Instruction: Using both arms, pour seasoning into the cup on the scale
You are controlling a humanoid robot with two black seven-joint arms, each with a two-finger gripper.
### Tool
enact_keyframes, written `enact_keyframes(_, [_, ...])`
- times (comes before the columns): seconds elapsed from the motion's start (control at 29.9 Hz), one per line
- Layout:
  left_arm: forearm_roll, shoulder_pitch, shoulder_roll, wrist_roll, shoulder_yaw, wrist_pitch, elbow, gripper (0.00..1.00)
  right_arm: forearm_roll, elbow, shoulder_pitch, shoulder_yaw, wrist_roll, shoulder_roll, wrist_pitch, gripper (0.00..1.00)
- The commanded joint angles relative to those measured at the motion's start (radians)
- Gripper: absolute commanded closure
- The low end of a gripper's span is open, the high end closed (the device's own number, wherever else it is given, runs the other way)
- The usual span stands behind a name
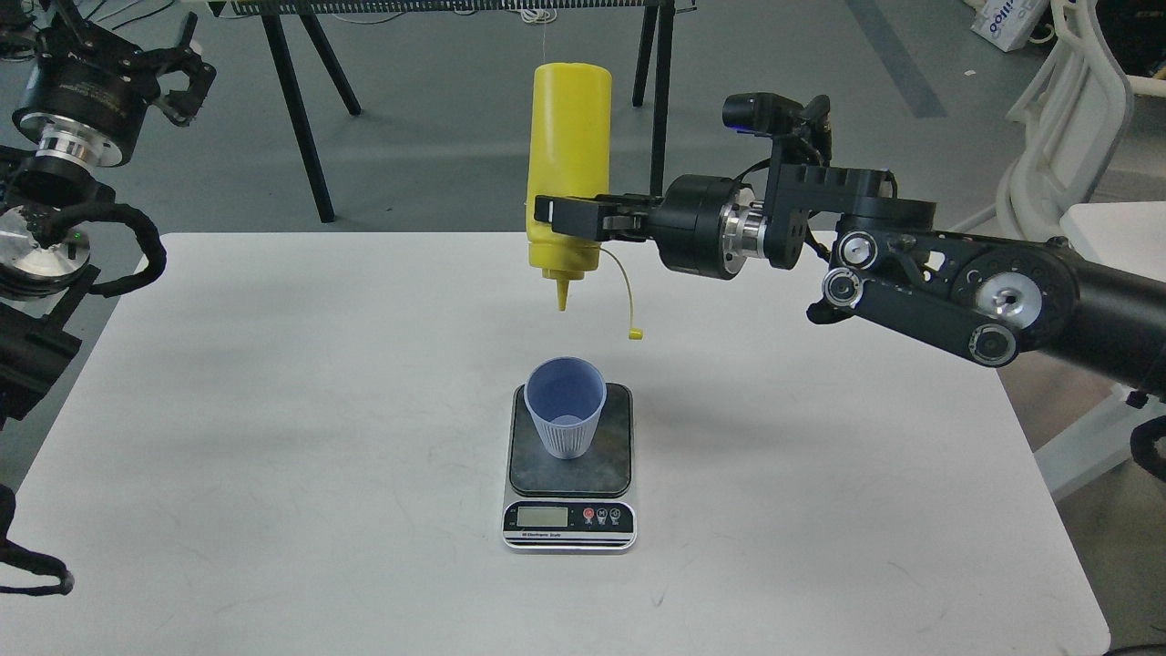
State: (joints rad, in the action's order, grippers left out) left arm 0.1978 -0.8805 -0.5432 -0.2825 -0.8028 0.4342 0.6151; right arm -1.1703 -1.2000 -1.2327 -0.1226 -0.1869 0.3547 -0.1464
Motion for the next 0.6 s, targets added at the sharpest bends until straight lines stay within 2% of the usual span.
enact_keyframes(0.0, [-0.001,-0.002,-0.001,0.003,0.005,0.003,0.000,0.00,-0.078,0.022,0.012,0.035,0.003,-0.013,0.016,0.66])
enact_keyframes(0.57, [-0.001,0.000,-0.020,0.000,0.004,0.000,0.000,0.00,-0.204,0.039,0.097,0.072,0.000,-0.068,0.116,0.67])
